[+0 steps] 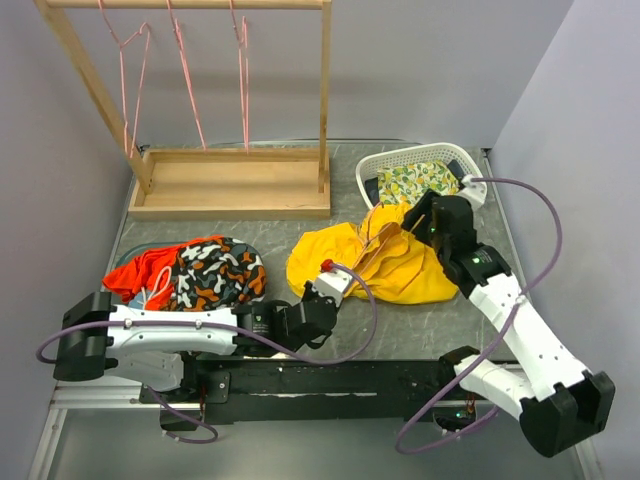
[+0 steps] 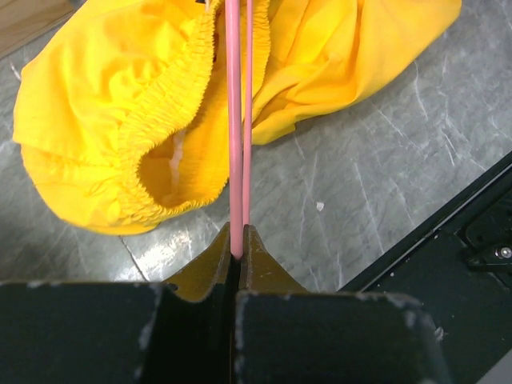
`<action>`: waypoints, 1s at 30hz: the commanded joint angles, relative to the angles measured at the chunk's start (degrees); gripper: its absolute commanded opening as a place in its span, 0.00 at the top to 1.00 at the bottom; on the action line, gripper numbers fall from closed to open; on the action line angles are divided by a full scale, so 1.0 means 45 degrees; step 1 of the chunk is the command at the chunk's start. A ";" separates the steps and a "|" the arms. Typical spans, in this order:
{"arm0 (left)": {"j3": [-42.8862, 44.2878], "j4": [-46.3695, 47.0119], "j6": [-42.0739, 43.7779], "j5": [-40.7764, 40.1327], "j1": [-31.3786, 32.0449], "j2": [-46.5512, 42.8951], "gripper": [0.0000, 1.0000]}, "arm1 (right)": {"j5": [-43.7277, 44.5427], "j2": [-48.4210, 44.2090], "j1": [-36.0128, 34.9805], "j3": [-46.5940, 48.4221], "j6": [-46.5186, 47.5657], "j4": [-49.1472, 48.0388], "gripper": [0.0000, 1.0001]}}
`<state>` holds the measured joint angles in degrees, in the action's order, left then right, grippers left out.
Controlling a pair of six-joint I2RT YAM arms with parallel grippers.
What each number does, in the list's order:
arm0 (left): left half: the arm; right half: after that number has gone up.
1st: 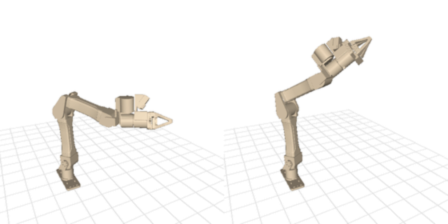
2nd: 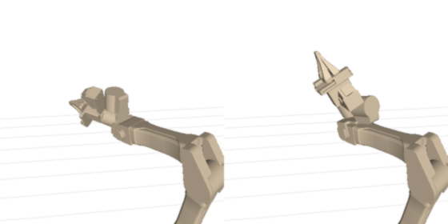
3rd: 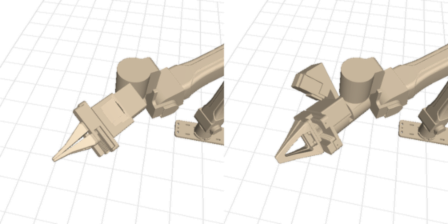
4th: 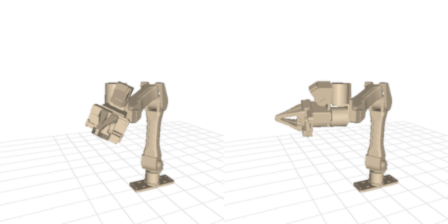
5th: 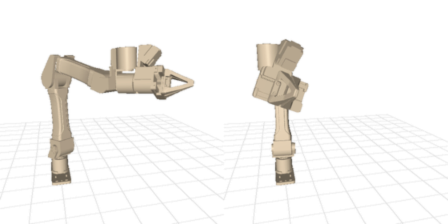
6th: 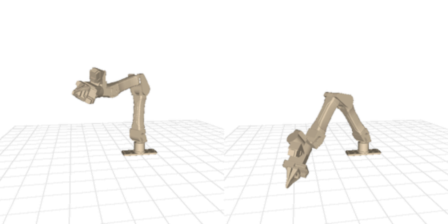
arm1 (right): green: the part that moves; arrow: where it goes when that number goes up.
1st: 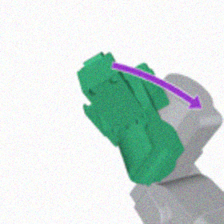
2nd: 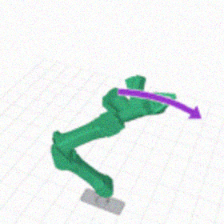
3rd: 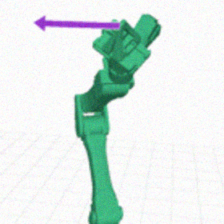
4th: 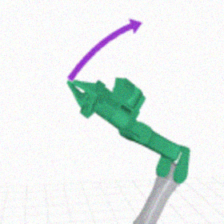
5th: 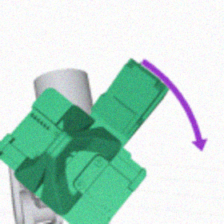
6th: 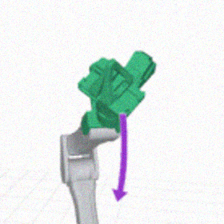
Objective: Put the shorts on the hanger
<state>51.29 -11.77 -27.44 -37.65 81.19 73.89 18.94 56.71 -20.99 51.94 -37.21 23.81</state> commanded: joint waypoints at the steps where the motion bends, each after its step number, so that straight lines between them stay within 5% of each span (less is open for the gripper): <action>1: -0.0419 0.2516 0.0667 -0.0228 -0.0034 -0.0013 0.99 | -0.0710 -0.0356 0.0680 -0.0584 0.0046 0.0002 0.30; 7: -0.1025 0.3883 0.1311 -0.0111 -0.0092 0.0142 0.99 | -0.1026 -0.0140 0.0662 -0.1676 -0.0304 -0.0486 0.46; 23: -0.1670 0.4334 0.1489 0.0359 -0.0698 -0.0422 0.99 | -0.0616 0.1108 0.0525 -0.2736 -0.0540 -0.3572 0.43; 24: -0.1748 0.4412 0.1489 0.0339 -0.0717 -0.0578 0.99 | -0.0557 0.1380 0.0505 -0.2580 -0.0481 -0.3573 0.49; 25: -0.1903 0.4451 0.1450 0.0339 -0.0737 -0.0715 0.99 | -0.0402 0.1518 0.0447 -0.2133 -0.0403 -0.3457 0.73; 27: -0.2080 0.4626 0.1430 0.0242 -0.0757 -0.1046 0.99 | 0.0183 0.1597 0.0155 -0.1217 -0.0267 -0.2639 0.93; 30: -0.2509 0.4900 0.1527 0.0164 -0.0757 -0.1476 0.99 | 0.1355 0.1461 -0.0782 0.0440 0.0124 -0.1194 1.00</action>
<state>41.28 4.40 -21.65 -35.90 78.06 71.29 17.82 64.42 -20.53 42.83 -38.83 14.87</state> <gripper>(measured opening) 0.045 0.019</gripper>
